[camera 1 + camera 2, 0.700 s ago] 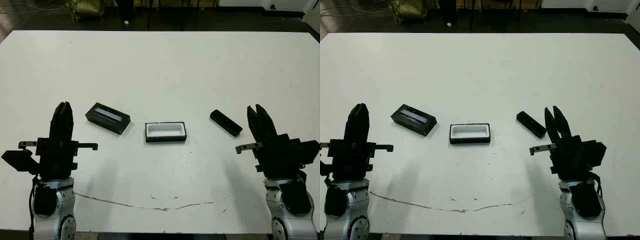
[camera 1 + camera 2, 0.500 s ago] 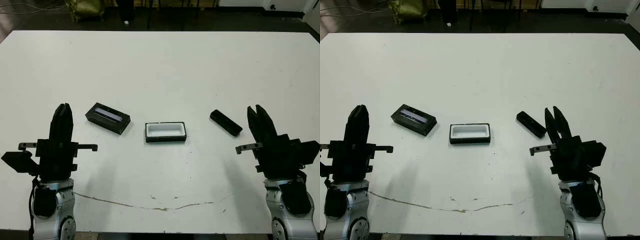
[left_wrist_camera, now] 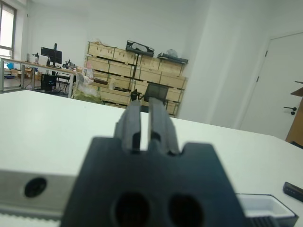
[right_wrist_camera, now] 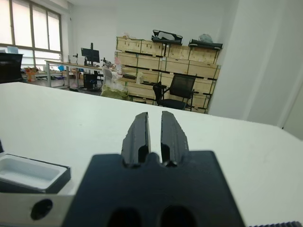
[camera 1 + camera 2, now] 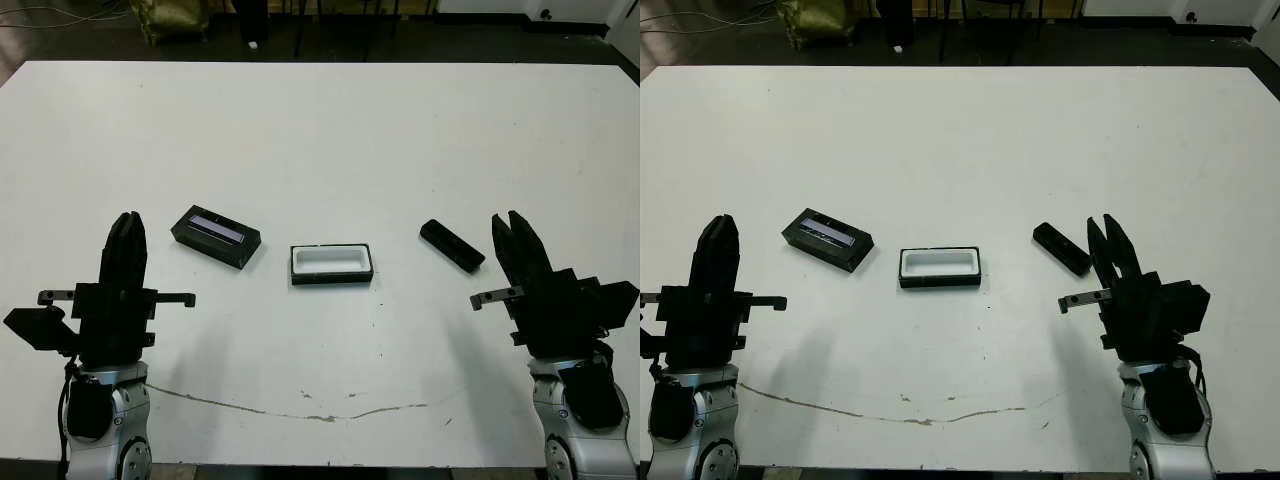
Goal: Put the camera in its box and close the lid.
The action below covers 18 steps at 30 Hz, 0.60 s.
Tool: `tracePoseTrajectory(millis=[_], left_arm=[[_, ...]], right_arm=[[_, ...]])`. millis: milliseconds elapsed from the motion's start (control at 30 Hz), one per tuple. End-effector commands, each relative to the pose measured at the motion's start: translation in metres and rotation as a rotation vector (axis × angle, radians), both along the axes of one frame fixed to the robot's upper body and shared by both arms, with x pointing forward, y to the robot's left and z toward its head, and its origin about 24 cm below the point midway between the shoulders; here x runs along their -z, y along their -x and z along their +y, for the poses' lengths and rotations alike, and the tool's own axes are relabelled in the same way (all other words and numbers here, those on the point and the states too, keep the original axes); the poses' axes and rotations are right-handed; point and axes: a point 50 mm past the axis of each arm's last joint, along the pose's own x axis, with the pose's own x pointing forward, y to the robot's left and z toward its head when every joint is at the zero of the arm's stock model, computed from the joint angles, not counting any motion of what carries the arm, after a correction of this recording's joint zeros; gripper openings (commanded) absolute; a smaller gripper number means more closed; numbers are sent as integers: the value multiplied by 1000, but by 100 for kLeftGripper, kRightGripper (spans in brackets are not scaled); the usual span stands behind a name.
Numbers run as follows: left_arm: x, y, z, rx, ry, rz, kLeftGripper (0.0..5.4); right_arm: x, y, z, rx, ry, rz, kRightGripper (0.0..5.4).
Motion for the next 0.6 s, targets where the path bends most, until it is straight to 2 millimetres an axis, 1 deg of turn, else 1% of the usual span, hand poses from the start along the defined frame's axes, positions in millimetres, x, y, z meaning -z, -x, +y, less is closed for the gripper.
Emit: tracePoseTrajectory(millis=[33, 200, 333, 433, 600], left_arm=[[6, 1, 1, -13, -3, 24, 1], [6, 2, 0, -9, 7, 30, 1], [7, 3, 1, -13, -3, 29, 1], [7, 3, 1, -9, -1, 32, 1], [7, 3, 0, -8, 2, 30, 1]], right_arm=[[-4, -6, -12, 16, 42, 34, 0], [-18, -20, -26, 19, 96, 8, 0], [-28, -30, -33, 22, 166, 36, 0], [-36, -37, -35, 16, 222, 91, 0], [-44, -44, -33, -6, 278, 188, 0]])
